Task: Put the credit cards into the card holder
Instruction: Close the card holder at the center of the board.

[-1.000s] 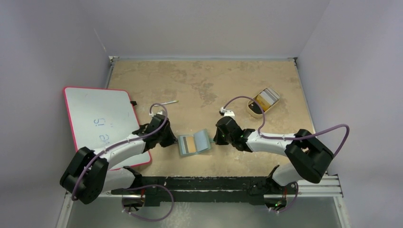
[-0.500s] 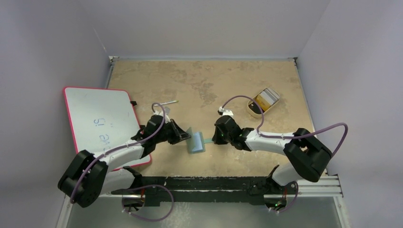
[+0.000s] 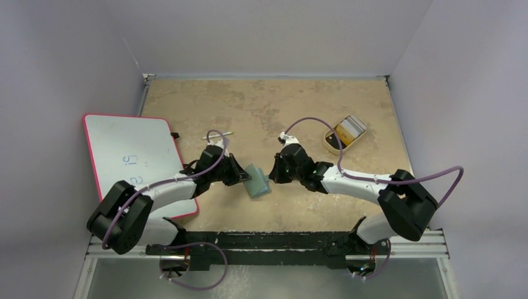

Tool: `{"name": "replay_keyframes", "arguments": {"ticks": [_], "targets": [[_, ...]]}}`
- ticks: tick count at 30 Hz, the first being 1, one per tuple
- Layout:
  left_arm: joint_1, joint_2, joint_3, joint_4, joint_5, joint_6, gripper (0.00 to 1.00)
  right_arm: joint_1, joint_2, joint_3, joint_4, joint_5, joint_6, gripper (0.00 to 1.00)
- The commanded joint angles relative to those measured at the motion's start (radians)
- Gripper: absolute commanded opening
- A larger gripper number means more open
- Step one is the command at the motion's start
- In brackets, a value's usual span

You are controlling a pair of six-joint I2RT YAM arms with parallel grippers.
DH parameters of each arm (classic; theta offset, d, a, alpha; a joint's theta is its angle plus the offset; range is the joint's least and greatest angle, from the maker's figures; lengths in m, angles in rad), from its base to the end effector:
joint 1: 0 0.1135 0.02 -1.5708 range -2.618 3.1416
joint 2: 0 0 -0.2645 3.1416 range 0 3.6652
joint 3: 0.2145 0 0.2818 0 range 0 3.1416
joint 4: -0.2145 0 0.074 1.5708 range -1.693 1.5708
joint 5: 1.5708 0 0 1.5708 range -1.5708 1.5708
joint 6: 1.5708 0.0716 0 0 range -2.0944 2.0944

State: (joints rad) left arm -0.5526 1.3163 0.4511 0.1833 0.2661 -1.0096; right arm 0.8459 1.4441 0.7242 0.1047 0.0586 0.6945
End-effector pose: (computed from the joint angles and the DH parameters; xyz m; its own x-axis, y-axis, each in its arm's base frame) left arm 0.2359 -0.1676 0.1086 -0.8614 -0.4284 -0.2729 -0.0922 0.6601 -0.7455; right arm 0.2365 0.2607 0.1555 -0.7520 0.1146 -0.6491 -0.3049 0.8126 0.4967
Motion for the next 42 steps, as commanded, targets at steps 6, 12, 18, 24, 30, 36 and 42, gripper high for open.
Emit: {"name": "replay_keyframes", "arguments": {"ticks": [6,12,18,24,30,36,42], "targets": [[-0.026,0.084,0.037,0.019,-0.033,0.057,0.04,0.002,-0.011,0.068,-0.011,-0.038,0.014,0.0],[-0.049,0.116,0.086,0.001,-0.03,0.081,0.06,0.002,-0.021,0.072,0.002,-0.026,0.012,0.0],[-0.048,0.127,0.085,-0.004,-0.03,0.075,0.06,0.002,0.065,0.128,0.002,-0.037,-0.024,0.0],[-0.048,0.102,0.095,-0.045,-0.035,0.042,0.07,0.002,0.154,0.182,-0.048,-0.048,-0.061,0.0],[-0.046,0.037,0.13,-0.18,-0.103,0.039,0.1,0.002,0.171,0.194,-0.084,-0.066,-0.104,0.0],[-0.039,-0.002,0.148,-0.286,-0.16,0.056,0.16,0.004,0.199,0.22,-0.115,-0.062,-0.13,0.0],[-0.035,0.063,0.131,-0.231,-0.112,0.079,0.21,0.003,0.233,0.236,-0.143,-0.083,-0.144,0.01]]}}
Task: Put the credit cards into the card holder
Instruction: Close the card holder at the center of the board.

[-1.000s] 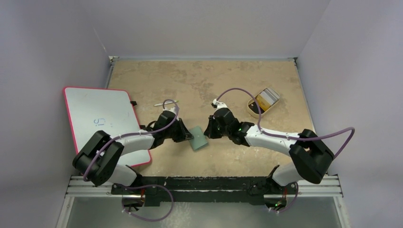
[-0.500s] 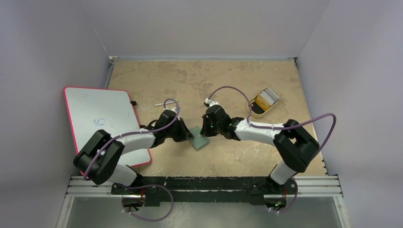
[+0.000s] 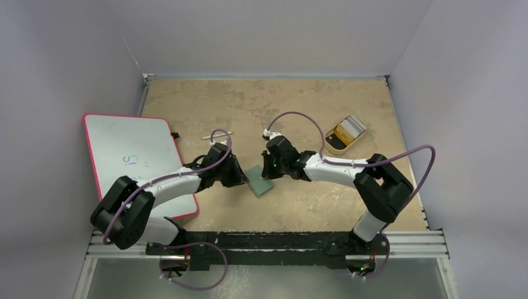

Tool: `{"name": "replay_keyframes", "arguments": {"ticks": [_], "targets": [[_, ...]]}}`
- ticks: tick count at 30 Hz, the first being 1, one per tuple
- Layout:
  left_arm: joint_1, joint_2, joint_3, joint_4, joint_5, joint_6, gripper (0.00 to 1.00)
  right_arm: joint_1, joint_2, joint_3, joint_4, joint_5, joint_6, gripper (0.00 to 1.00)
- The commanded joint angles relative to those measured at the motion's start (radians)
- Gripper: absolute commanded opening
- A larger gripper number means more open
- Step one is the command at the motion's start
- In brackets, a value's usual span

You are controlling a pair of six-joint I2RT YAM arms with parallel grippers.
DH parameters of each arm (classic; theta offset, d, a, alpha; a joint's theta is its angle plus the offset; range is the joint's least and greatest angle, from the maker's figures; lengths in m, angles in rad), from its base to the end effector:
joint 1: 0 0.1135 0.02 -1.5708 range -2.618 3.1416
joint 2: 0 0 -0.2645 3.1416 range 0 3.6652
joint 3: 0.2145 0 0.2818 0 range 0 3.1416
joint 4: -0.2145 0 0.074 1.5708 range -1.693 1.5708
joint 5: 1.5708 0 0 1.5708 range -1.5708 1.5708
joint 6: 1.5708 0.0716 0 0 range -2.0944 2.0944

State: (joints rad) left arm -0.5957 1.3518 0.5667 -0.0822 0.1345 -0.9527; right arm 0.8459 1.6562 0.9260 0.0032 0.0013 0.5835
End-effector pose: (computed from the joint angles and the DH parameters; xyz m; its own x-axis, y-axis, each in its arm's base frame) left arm 0.2375 -0.1726 0.1089 -0.8775 -0.3809 -0.2915 -0.1506 0.7958 -0.5865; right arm 0.2630 0.2967 0.1413 -0.7798 -0.0495 -0.6240 -0.3814 0.8281 0.4109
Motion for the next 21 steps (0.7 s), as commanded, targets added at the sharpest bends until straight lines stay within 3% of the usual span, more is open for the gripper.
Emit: {"name": "replay_keyframes", "arguments": {"ticks": [1,8,16,21], "targets": [[0.008,0.031,0.012,0.048,0.027,0.015,0.21,0.004,0.024,0.064,-0.05,-0.027,-0.034,0.02],[0.008,0.044,0.008,0.067,0.029,0.026,0.22,0.005,0.031,0.068,-0.051,-0.03,-0.024,0.09],[0.008,0.041,0.0,0.089,0.037,0.027,0.21,0.009,0.05,0.078,-0.054,-0.04,-0.018,0.09],[0.008,0.04,-0.003,0.094,0.037,0.027,0.21,0.01,0.059,0.082,-0.053,-0.043,-0.014,0.02]]}}
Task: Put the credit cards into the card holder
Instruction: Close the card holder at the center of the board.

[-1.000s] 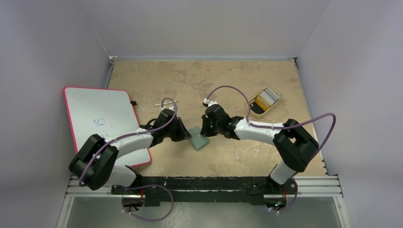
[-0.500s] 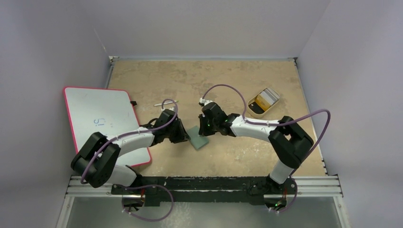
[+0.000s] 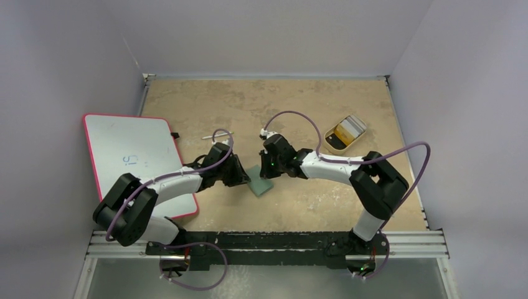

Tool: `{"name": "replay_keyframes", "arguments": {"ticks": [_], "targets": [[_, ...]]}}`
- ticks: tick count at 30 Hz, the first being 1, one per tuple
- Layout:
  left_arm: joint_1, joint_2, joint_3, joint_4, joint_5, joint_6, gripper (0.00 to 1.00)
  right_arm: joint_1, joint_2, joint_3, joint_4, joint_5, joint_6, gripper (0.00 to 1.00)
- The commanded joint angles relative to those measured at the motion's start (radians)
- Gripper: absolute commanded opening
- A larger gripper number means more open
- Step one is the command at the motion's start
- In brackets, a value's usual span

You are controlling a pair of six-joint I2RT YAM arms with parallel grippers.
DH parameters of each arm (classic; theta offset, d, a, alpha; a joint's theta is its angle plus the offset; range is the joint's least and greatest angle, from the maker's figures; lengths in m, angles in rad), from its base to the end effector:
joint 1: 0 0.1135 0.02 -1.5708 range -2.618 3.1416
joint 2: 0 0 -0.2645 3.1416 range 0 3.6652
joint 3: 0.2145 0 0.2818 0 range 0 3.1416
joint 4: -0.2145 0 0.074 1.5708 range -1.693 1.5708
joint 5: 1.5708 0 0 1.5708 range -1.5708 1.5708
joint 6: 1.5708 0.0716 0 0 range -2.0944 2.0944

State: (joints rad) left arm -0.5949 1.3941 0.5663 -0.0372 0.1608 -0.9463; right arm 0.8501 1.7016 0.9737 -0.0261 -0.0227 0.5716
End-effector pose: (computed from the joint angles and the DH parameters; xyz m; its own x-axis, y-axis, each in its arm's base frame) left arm 0.2402 -0.1764 0.1016 -0.8871 -0.3666 -0.2804 -0.1376 0.7900 -0.5975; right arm 0.2668 0.3062 0.1377 -0.7922 -0.0824 -0.6047 -0.3965 0.8227 0.4074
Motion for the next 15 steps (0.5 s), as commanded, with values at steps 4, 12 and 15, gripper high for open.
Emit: {"name": "replay_keyframes", "arguments": {"ticks": [4,12,15], "targets": [[0.007,0.003,-0.002,0.052,0.011,0.027,0.21,0.01,0.022,0.043,-0.035,-0.028,-0.004,0.0],[0.007,0.019,0.0,0.059,-0.002,0.035,0.19,0.019,0.037,0.079,-0.077,-0.029,-0.016,0.0],[0.007,0.024,-0.001,0.063,-0.01,0.038,0.19,0.024,0.042,0.083,-0.08,-0.036,-0.016,0.0]]}}
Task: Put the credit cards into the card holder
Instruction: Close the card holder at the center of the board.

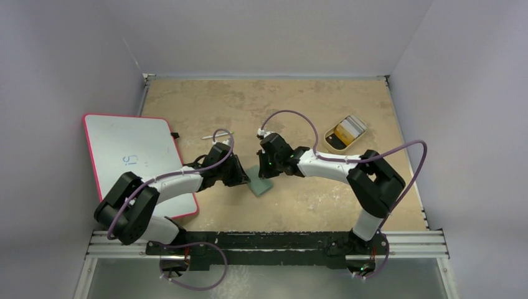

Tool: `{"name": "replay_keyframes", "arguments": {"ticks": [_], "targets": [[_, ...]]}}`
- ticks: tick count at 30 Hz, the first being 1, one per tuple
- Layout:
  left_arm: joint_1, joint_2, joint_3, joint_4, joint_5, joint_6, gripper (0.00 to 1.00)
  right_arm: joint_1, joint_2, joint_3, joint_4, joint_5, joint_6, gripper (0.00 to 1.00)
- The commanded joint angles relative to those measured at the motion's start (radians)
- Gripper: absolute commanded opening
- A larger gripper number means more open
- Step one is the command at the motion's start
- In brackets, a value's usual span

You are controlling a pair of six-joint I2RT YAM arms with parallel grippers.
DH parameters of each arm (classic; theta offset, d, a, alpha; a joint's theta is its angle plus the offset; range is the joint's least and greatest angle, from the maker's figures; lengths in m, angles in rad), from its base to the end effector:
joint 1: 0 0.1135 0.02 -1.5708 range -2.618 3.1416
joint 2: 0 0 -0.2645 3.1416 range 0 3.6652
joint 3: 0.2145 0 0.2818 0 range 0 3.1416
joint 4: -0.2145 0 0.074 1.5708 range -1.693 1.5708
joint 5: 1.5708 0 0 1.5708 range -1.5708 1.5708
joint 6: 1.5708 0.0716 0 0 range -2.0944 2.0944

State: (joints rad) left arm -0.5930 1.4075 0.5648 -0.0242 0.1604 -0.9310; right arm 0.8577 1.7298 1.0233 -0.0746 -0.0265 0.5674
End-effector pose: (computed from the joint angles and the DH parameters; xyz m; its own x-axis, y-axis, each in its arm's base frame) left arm 0.2413 -0.1764 0.0986 -0.8888 -0.3560 -0.2887 -0.1266 0.7960 -0.5919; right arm 0.2692 0.3141 0.1391 -0.8014 -0.1052 -0.5888 -0.4004 0.8257 0.3974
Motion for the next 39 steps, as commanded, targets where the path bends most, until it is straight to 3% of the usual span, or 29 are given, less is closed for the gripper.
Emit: {"name": "replay_keyframes", "arguments": {"ticks": [1,20,39], "targets": [[0.005,0.015,0.0,0.054,-0.011,0.021,0.19,0.018,0.018,0.035,-0.032,-0.034,-0.012,0.0],[0.005,0.019,-0.004,0.071,-0.01,0.012,0.18,0.052,0.086,0.065,-0.08,-0.018,-0.013,0.0],[0.005,0.024,-0.01,0.084,-0.011,0.003,0.18,0.055,0.013,0.0,-0.003,0.013,0.08,0.0]]}}
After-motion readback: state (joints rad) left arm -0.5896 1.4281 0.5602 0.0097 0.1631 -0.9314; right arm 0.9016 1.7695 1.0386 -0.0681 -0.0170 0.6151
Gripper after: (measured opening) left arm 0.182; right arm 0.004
